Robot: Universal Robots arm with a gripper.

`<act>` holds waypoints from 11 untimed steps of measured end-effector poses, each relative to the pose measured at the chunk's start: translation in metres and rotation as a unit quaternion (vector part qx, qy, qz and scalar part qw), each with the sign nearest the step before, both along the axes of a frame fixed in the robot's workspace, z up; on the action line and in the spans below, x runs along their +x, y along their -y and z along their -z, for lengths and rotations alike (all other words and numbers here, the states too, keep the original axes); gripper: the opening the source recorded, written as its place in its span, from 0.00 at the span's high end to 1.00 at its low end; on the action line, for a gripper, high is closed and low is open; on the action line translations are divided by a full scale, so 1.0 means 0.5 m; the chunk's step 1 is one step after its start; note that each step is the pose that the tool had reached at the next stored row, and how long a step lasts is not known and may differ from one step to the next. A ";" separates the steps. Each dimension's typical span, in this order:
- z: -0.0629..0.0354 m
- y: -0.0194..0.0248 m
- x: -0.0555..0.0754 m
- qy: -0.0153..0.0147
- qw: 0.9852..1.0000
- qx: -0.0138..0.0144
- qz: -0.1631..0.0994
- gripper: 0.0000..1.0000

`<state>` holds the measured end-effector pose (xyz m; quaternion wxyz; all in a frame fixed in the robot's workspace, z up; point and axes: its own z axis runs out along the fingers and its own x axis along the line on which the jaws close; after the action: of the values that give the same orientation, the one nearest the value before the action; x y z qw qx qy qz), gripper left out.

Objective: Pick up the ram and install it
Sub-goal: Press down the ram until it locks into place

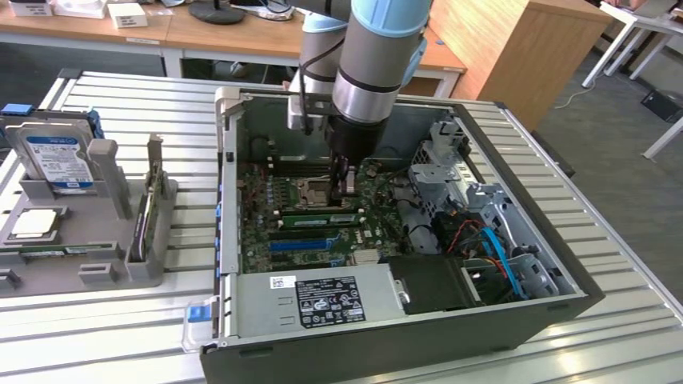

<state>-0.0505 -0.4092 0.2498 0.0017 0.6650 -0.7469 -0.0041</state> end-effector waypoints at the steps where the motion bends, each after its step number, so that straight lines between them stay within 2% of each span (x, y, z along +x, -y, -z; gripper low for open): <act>1: 0.000 0.0000 0.000 0.000 1.000 0.000 0.009 0.89; 6: 0.000 0.0001 0.000 0.000 0.999 0.000 0.055 0.89; 11: 0.001 0.0001 0.000 0.000 0.995 0.000 0.100 0.89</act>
<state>-0.0505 -0.4093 0.2494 0.0013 0.5869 -0.8097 -0.0042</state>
